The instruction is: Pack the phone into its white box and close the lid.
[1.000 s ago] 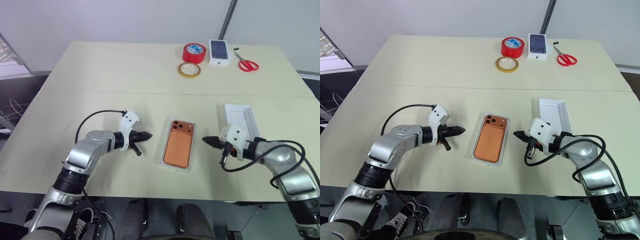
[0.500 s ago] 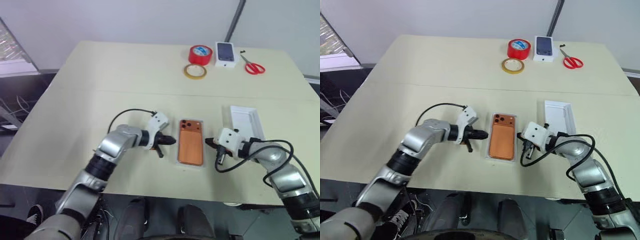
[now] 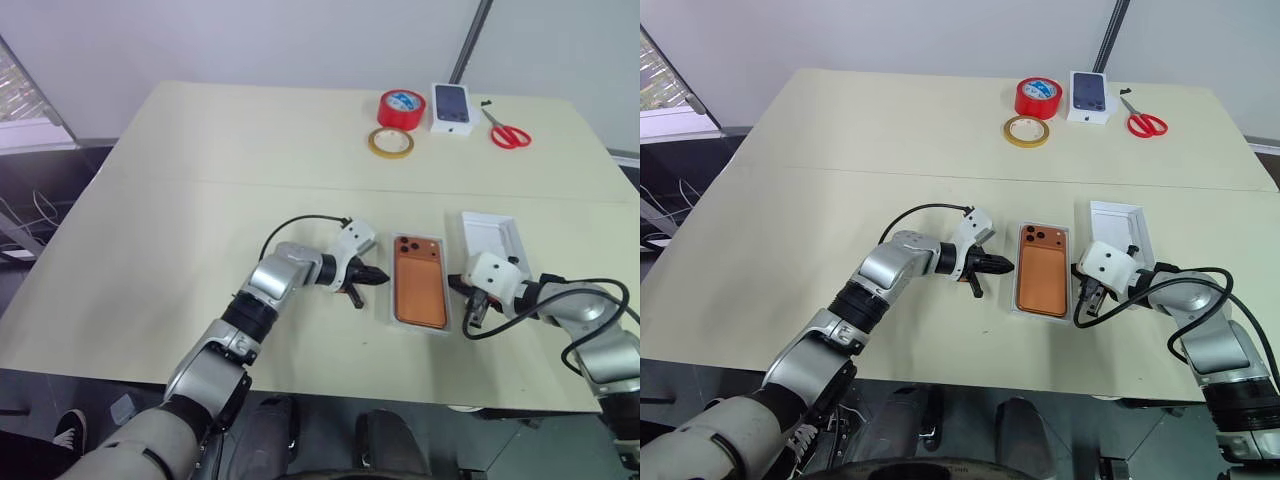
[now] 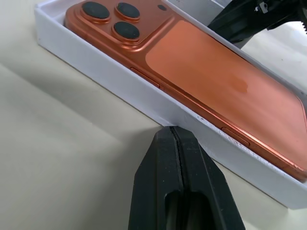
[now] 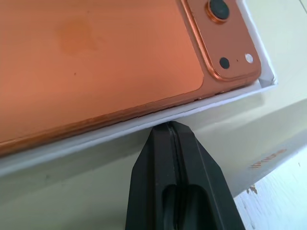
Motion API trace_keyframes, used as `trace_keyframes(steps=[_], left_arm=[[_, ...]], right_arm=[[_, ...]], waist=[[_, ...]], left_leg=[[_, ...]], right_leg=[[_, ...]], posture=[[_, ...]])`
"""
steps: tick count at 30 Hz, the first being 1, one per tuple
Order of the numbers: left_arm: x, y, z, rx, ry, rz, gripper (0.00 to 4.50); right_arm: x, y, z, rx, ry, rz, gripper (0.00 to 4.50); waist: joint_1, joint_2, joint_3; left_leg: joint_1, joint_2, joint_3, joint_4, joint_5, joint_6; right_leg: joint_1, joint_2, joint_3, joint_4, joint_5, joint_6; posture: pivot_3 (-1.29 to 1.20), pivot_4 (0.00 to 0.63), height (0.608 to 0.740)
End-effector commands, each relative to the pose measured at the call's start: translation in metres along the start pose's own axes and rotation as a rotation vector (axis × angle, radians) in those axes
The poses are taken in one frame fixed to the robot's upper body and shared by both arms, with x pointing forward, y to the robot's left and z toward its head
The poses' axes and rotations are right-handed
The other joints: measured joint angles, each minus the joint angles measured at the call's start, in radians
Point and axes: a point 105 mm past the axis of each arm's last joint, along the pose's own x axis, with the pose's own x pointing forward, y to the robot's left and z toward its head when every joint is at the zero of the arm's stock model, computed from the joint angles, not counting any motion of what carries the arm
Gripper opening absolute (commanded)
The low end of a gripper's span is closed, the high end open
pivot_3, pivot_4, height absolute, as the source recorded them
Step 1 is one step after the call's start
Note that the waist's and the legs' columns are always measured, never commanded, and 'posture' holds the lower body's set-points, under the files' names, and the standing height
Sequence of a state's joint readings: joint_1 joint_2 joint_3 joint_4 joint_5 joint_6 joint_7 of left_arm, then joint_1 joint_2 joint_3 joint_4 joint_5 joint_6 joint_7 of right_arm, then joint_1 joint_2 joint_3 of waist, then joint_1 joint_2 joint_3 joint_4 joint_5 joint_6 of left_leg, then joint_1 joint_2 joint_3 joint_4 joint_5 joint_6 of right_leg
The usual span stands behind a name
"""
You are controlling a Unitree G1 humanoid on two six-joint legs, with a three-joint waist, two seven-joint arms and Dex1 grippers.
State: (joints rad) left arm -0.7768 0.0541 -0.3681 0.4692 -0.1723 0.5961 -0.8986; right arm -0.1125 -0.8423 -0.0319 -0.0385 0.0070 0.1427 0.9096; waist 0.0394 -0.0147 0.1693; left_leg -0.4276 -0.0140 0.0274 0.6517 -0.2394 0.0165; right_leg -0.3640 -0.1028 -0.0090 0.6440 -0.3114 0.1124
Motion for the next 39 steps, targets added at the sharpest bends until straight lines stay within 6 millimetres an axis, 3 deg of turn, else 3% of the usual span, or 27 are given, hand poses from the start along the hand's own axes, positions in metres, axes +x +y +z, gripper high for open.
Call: trace_keyframes(steps=[1,14,18,21,23,26,28,32,35,39], left_arm=[[0.011,-0.015,-0.001,0.029,0.007,-0.056,0.01],[-0.022,0.002,0.006,0.037,-0.061,0.059,0.01],[-0.038,0.007,0.008,0.04,-0.091,0.103,0.01],[-0.047,0.007,0.004,0.054,-0.09,0.107,0.0],[-0.052,0.008,0.004,0.047,-0.107,0.113,0.0],[-0.065,0.008,0.009,0.078,-0.157,0.111,0.82],[-0.075,0.008,0.016,0.113,-0.194,0.113,1.89],[-0.103,0.011,0.026,0.24,-0.246,0.154,3.87],[-0.116,0.011,0.028,0.324,-0.267,0.159,3.87],[-0.132,0.012,0.029,0.485,-0.287,0.185,3.87]], right_arm=[[0.002,0.004,0.024,-0.062,-0.096,0.018,0.0],[-0.016,-0.005,0.007,-0.076,-0.044,-0.001,0.0],[-0.022,-0.006,0.01,0.012,-0.071,0.009,0.0],[-0.027,-0.007,0.007,0.011,-0.054,0.014,0.83],[-0.032,-0.009,0.006,0.06,-0.059,0.014,1.83],[-0.038,-0.016,0.012,0.051,-0.073,-0.023,3.35],[-0.045,-0.025,0.017,0.045,-0.085,-0.061,4.47],[-0.057,-0.043,0.027,0.005,-0.082,-0.139,4.5],[-0.055,-0.053,0.029,0.04,-0.071,-0.185,4.5],[-0.042,-0.062,0.024,0.234,-0.015,-0.26,4.5]], waist=[[0.0,0.0,0.0],[-0.004,0.001,0.001],[-0.005,0.001,0.001],[-0.005,0.001,0.001],[-0.003,0.001,0.001],[-0.003,0.002,0.001],[-0.003,0.002,0.001],[-0.007,0.003,0.001],[-0.012,0.003,0.001],[-0.02,0.003,0.002]], left_leg=[[0.0,0.0,0.0,0.0,0.0,0.0],[0.0,0.001,0.0,-0.002,0.0,-0.001],[0.0,0.002,0.0,-0.002,0.001,-0.001],[0.0,0.002,0.0,-0.002,0.001,-0.001],[0.0,0.002,0.0,-0.002,0.001,-0.001],[0.0,0.002,0.0,-0.002,0.001,-0.001],[0.0,0.002,0.0,-0.002,0.001,-0.001],[0.0,0.002,0.0,-0.003,0.001,-0.002],[0.0,0.003,0.0,-0.003,0.001,-0.002],[-0.001,0.003,0.0,-0.003,0.001,-0.002]], right_leg=[[0.0,0.0,0.0,0.0,0.0,0.0],[-0.002,0.001,0.0,0.001,0.0,0.001],[-0.002,0.001,0.0,0.001,0.0,0.001],[-0.002,0.002,0.0,0.001,0.0,0.001],[-0.002,0.002,0.0,0.001,0.0,0.001],[-0.002,0.001,0.0,0.001,0.0,0.001],[-0.002,0.001,0.0,0.001,0.0,0.0],[-0.003,0.001,0.0,0.001,0.0,0.0],[-0.003,0.001,0.0,0.001,0.0,0.0],[-0.004,0.001,0.0,0.001,0.0,0.0]], posture=[[0.0,0.15,0.728],[0.0,0.15,0.728],[0.0,0.15,0.728],[0.0,0.15,0.728],[0.0,0.15,0.728],[0.0,0.15,0.728],[0.0,0.15,0.728],[0.0,0.15,0.728],[0.0,0.15,0.728],[0.0,0.15,0.728]])
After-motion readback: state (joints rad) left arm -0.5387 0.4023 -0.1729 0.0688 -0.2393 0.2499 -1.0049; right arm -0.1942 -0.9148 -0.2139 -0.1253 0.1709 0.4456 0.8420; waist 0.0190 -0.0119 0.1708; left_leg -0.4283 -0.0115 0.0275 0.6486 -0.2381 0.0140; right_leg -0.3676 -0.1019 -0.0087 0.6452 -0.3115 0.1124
